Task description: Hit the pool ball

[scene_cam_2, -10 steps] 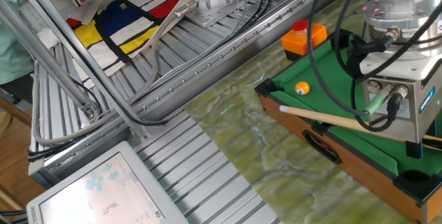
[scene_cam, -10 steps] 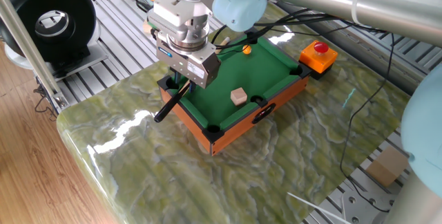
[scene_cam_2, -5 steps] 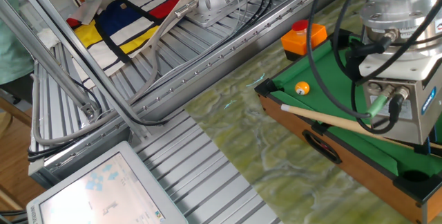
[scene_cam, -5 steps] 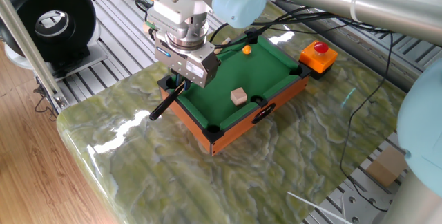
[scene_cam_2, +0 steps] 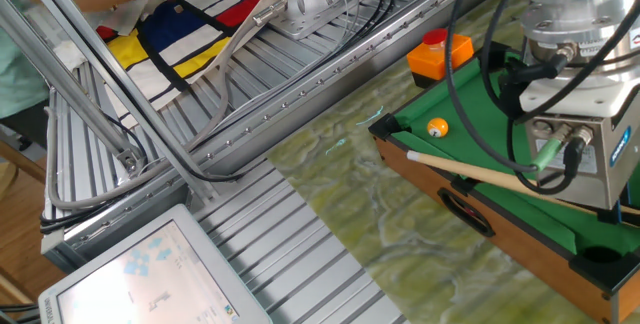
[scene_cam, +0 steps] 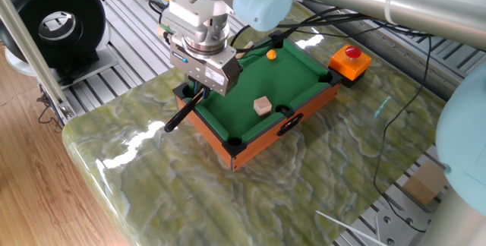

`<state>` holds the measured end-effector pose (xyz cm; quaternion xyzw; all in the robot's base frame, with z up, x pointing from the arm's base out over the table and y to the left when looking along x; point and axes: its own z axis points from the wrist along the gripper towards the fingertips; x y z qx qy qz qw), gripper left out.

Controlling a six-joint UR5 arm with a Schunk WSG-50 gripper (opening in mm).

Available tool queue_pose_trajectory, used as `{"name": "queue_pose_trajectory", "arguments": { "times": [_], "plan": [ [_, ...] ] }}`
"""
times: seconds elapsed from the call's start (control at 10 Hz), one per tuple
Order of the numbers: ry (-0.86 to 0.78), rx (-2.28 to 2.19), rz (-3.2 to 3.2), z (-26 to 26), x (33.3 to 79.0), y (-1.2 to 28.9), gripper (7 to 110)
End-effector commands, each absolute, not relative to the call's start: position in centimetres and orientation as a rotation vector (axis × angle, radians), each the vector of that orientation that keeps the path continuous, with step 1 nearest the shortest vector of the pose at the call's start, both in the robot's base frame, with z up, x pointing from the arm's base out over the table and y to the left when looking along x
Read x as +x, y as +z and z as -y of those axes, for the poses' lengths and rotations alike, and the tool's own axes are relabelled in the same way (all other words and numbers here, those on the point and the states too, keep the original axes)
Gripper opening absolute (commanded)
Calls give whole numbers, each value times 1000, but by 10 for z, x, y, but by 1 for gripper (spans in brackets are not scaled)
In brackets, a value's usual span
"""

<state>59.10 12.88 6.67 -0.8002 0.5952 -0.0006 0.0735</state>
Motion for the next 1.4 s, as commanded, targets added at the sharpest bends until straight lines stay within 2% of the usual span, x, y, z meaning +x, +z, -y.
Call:
{"name": "queue_pose_trajectory", "arguments": {
  "times": [0.0, 0.6, 1.0, 1.3],
  "plan": [
    [-24, -2398, -1802, -123, 596, 68, 22],
    [-81, -2423, -1803, -111, 602, 66, 22],
    [-48, -2402, -1793, -119, 601, 67, 22],
    [34, -2427, -1860, -115, 580, 65, 22]
  ]
}}
